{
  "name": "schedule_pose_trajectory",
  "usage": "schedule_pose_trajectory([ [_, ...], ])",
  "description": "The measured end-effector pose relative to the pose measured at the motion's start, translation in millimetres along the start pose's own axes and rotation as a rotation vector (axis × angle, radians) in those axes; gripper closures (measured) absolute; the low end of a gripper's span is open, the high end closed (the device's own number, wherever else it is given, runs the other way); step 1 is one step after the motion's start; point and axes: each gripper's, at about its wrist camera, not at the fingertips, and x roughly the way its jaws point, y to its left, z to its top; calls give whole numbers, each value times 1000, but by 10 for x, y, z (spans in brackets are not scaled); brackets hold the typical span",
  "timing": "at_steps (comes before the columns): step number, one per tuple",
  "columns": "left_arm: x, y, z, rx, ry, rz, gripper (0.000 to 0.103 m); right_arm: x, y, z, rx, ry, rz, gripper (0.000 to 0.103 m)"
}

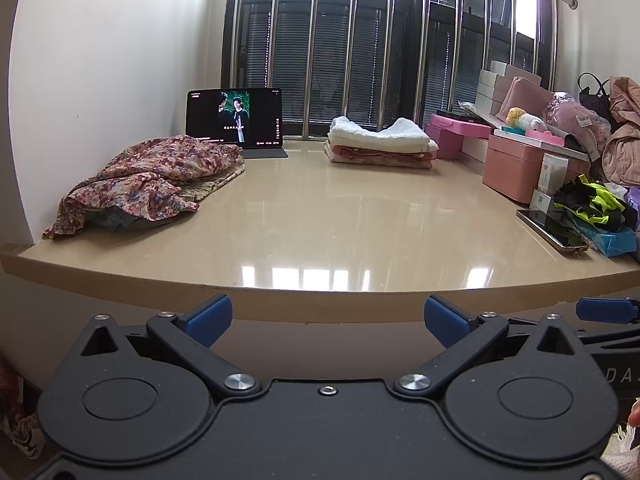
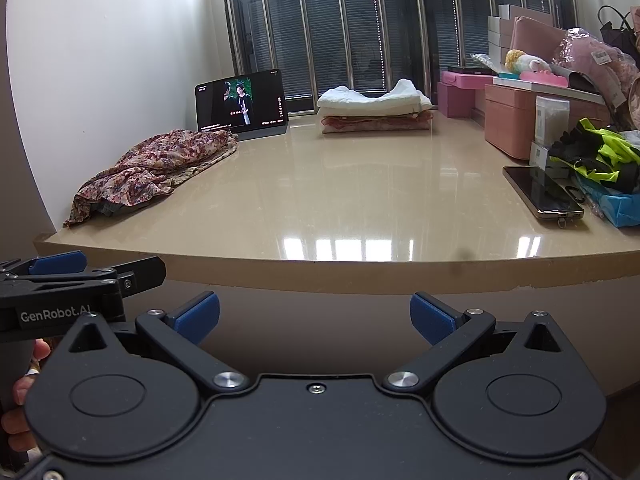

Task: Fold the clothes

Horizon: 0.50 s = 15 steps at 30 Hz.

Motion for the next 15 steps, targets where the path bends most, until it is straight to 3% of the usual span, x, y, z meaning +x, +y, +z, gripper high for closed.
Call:
schedule_pose_trajectory([
  [15, -2, 10, -1, -1, 6, 1, 0, 11, -6, 0, -1, 5, -1, 0],
])
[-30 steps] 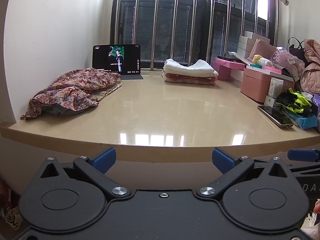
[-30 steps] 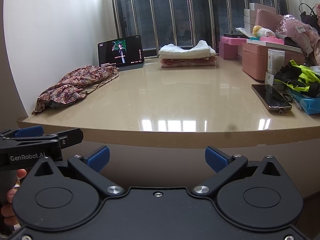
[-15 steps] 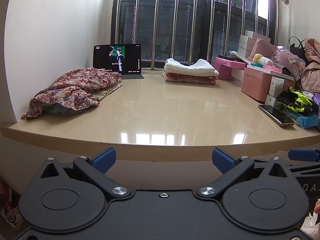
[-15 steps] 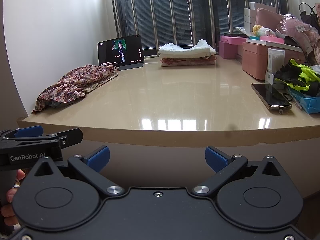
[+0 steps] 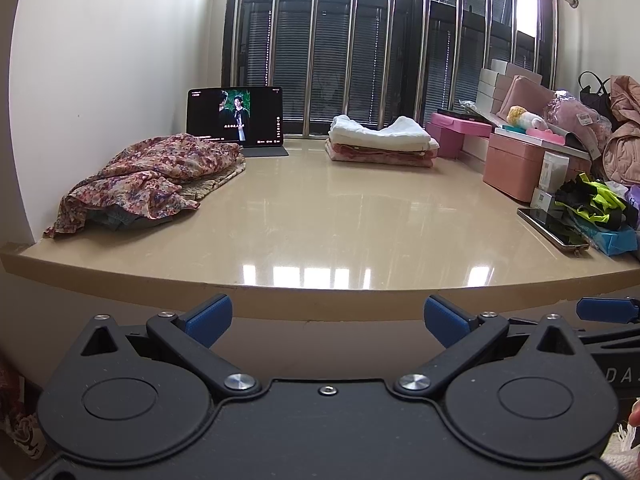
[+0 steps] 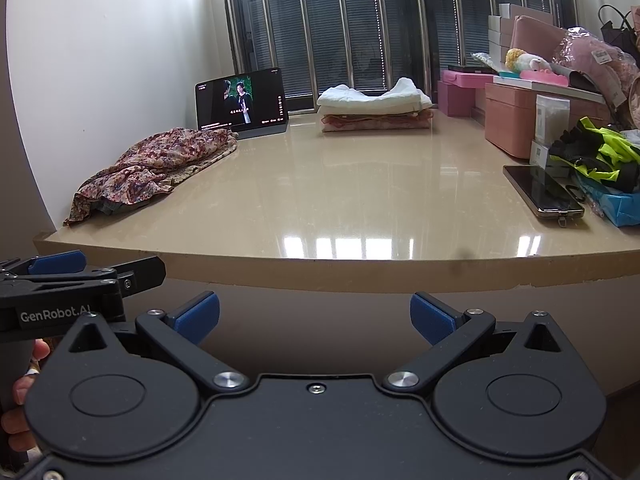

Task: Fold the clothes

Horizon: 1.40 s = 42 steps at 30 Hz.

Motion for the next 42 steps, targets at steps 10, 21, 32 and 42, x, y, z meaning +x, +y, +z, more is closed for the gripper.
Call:
schedule_pose_trajectory([
  [10, 13, -2, 9, 0, 4, 1, 0, 7, 6, -8, 0, 2, 0, 0],
  [21, 13, -9, 11, 3, 2, 3, 0, 19, 11, -11, -1, 3, 0, 0],
  [32, 6, -17, 8, 5, 1, 3, 0, 8, 25, -11, -1, 2, 1, 0],
  [42, 10, -19, 21, 4, 1, 2, 0, 7, 36, -10, -3, 2, 1, 0],
])
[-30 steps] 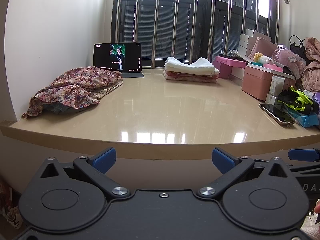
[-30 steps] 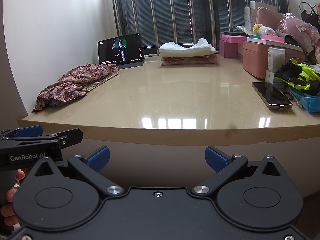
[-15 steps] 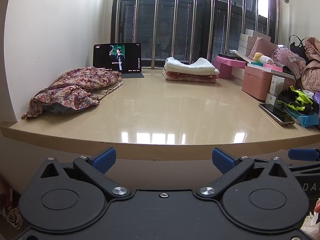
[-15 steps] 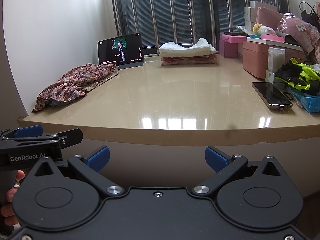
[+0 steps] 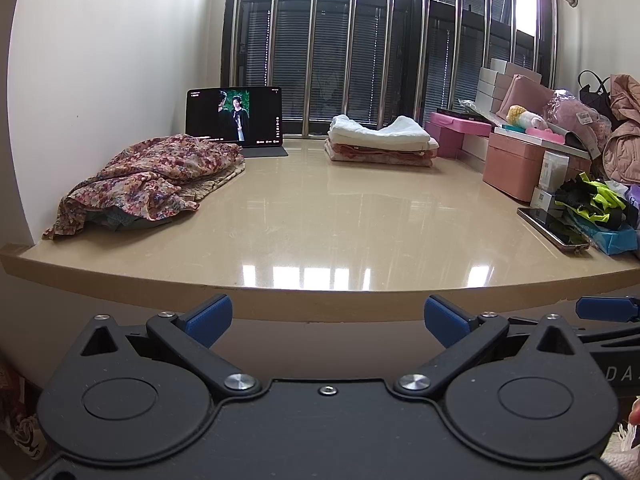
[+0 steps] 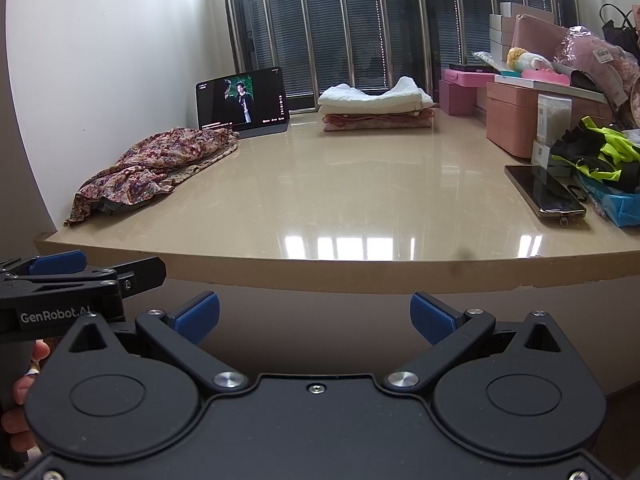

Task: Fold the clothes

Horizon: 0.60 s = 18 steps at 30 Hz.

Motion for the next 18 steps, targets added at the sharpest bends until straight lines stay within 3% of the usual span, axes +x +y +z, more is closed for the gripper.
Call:
schedule_pose_trajectory([
  [18, 7, 3, -10, -1, 8, 3, 0, 19, 5, -9, 2, 7, 0, 0],
])
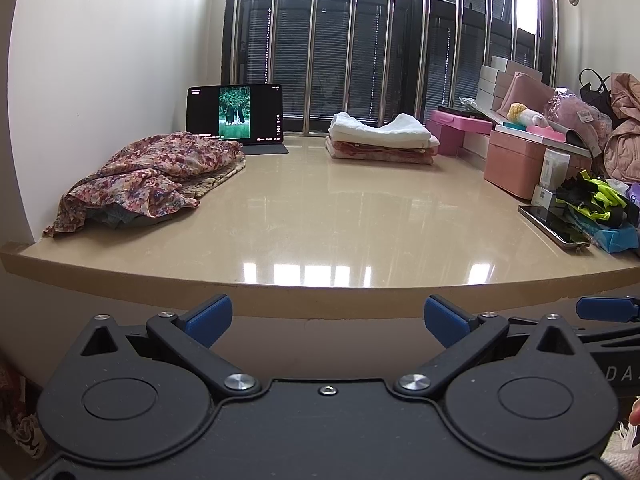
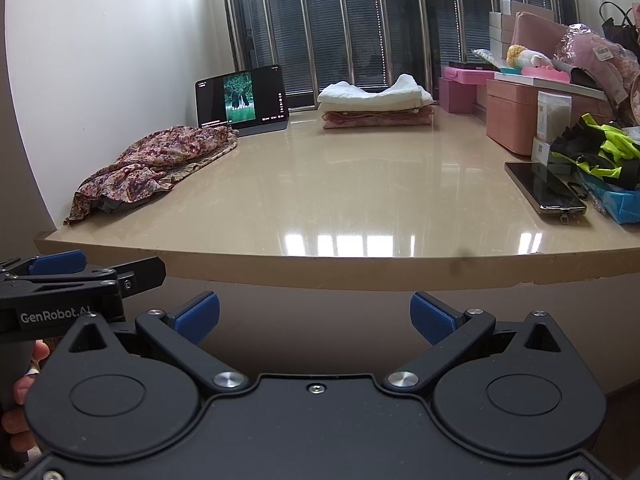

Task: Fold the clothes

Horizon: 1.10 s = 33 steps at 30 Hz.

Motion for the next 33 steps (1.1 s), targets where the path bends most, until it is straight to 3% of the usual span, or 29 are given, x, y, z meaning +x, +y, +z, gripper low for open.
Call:
schedule_pose_trajectory([
  [33, 2, 16, -24, -3, 7, 0, 0, 28, 2, -6, 0, 5, 2, 0],
])
